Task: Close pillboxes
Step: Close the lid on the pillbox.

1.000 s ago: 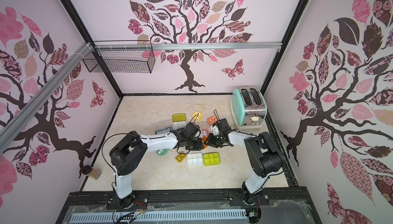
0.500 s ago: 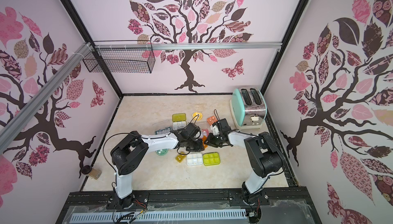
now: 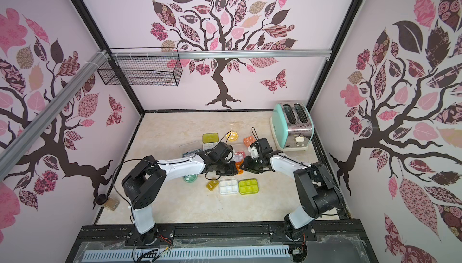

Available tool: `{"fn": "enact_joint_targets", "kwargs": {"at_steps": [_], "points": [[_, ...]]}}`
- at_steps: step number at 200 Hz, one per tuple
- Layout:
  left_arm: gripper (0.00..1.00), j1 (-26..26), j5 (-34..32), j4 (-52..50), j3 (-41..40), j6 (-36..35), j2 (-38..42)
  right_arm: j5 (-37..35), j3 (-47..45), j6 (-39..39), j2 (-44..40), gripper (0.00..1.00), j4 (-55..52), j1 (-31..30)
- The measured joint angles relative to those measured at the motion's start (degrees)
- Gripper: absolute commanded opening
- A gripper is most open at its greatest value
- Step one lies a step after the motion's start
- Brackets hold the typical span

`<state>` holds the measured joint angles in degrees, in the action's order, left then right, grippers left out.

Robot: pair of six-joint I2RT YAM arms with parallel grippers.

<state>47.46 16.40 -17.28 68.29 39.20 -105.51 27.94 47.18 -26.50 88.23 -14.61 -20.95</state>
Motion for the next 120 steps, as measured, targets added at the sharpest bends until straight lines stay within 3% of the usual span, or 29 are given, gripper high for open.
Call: {"fn": "enact_joint_targets", "kwargs": {"at_steps": [45,84,120], "points": [[0.31,-3.32,0.79,0.66,0.22,-0.37,5.27,-2.34,3.02,2.27,-3.63,0.41,-3.87,0.48],[0.24,-7.37,5.51,5.75,-2.91,1.42,3.23,-2.43,3.17,3.45,-1.62,0.35,-4.13,2.51],[0.2,-7.65,6.54,6.71,-3.69,1.36,0.0,-2.75,3.17,3.72,1.66,0.32,-3.32,3.15]]}}
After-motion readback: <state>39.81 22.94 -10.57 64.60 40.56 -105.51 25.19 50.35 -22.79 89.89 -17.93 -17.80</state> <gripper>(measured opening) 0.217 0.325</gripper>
